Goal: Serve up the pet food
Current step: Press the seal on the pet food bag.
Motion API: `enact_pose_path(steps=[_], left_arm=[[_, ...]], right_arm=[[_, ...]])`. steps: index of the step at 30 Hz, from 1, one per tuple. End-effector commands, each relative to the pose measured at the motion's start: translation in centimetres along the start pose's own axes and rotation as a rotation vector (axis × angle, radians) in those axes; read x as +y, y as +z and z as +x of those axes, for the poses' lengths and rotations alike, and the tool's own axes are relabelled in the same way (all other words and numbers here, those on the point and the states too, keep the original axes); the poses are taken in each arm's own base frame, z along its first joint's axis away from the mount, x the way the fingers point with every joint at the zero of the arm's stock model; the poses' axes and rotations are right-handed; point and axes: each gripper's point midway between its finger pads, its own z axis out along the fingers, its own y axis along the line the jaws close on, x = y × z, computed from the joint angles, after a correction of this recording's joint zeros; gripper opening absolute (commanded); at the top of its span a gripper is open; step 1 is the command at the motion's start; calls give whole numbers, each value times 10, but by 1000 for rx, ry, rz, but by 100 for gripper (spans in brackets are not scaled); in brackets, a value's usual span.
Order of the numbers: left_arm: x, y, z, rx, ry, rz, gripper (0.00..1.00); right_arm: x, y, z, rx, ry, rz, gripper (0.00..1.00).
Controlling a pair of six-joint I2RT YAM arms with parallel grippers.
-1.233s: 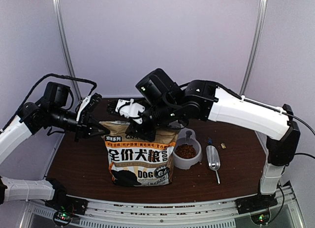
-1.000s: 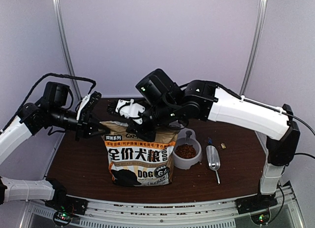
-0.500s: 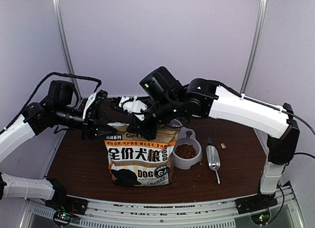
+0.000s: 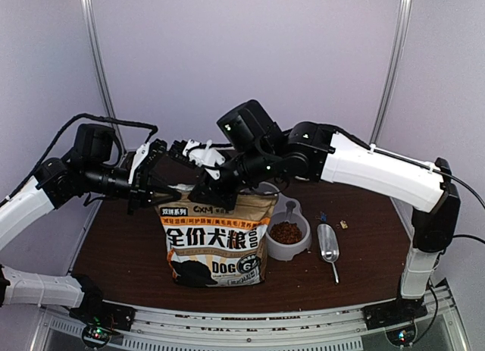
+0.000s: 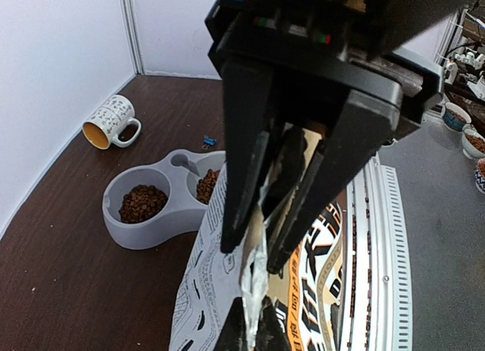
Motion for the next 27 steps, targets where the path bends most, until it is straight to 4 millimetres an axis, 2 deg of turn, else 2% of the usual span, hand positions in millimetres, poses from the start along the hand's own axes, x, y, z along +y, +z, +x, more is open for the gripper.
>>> enact_pose_path(steps=[1,8,12,16,20,23,27], left_arm=[[-1,-2,-13,-54,40,-3,0],[-1,-4,-16,-68,45,-13,0],[1,-7,-16,-70,51,-37,0],[1,-10,-17,-74,60,-58,0],[3,-13,-17,-74,67,-86,0],[6,-15,-15,-68,69,-111,0],[12,-19,-12,-56,77,-159,0]], right_arm=[[0,-19,-33,-123,-11,9,22],[4,-4,-20,-42,-69,28,25],[1,-5,1,32,-95,52,25],[-8,-13,18,85,-101,94,18],[-24,-27,27,100,-72,146,1],[-36,-43,34,106,-48,177,0],[-46,-62,58,155,-22,204,0]])
